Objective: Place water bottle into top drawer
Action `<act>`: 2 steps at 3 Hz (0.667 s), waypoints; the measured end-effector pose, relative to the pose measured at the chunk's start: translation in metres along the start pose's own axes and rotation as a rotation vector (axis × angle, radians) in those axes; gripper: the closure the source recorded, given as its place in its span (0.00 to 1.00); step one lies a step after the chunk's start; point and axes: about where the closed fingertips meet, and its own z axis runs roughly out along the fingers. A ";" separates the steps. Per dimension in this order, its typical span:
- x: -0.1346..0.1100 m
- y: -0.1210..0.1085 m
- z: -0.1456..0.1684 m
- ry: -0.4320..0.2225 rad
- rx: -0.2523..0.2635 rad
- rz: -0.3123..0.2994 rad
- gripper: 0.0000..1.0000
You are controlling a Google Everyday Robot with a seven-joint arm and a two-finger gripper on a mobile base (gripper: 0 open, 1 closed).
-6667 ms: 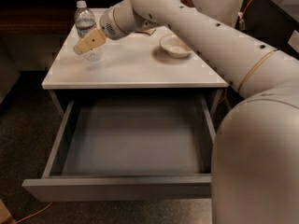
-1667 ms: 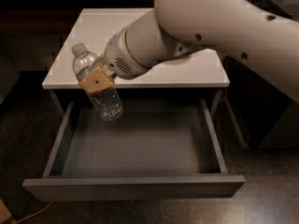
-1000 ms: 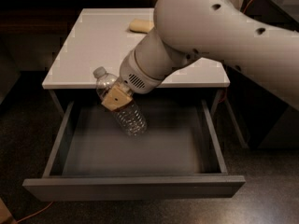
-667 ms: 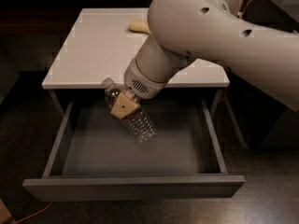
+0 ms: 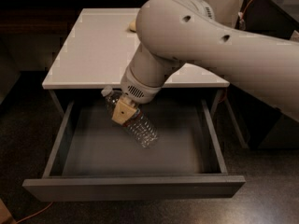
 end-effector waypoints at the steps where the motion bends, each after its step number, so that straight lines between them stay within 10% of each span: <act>1: 0.026 -0.005 0.030 0.117 -0.024 0.030 1.00; 2: 0.050 -0.008 0.057 0.215 -0.047 0.053 1.00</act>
Offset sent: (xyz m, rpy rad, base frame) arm 0.0014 -0.0359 -0.1208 -0.2760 0.2374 -0.0535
